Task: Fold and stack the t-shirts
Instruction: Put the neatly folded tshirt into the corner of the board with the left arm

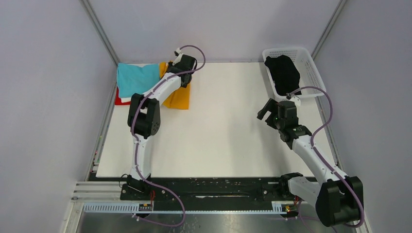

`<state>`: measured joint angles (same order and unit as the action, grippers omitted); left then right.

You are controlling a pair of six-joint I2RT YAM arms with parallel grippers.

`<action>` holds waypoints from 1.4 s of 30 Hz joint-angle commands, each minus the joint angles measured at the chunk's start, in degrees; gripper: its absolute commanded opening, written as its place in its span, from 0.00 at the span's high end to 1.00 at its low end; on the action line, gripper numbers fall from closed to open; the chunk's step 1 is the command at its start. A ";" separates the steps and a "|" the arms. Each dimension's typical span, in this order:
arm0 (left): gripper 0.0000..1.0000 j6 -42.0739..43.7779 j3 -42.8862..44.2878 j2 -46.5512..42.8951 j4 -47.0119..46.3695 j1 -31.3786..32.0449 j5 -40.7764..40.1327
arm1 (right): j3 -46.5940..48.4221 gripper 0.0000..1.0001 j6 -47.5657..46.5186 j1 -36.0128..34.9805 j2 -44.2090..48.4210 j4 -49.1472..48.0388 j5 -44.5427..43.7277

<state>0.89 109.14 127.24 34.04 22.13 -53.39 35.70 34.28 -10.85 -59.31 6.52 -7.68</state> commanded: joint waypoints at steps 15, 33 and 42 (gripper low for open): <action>1.00 15.09 10.91 -9.97 -5.98 -4.46 -4.91 | 3.16 0.01 -1.94 0.22 -4.42 -2.46 3.20; 1.00 12.31 14.95 -10.17 -3.20 -7.41 0.44 | 3.81 0.01 -1.68 0.22 -6.61 -1.53 3.84; 1.00 8.31 15.93 -3.68 -3.34 -12.64 1.27 | 5.34 0.01 -2.31 0.19 -9.30 -0.06 3.51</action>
<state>11.94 122.56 121.08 32.38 11.84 -52.47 38.20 33.17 -10.81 -67.53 5.93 -3.79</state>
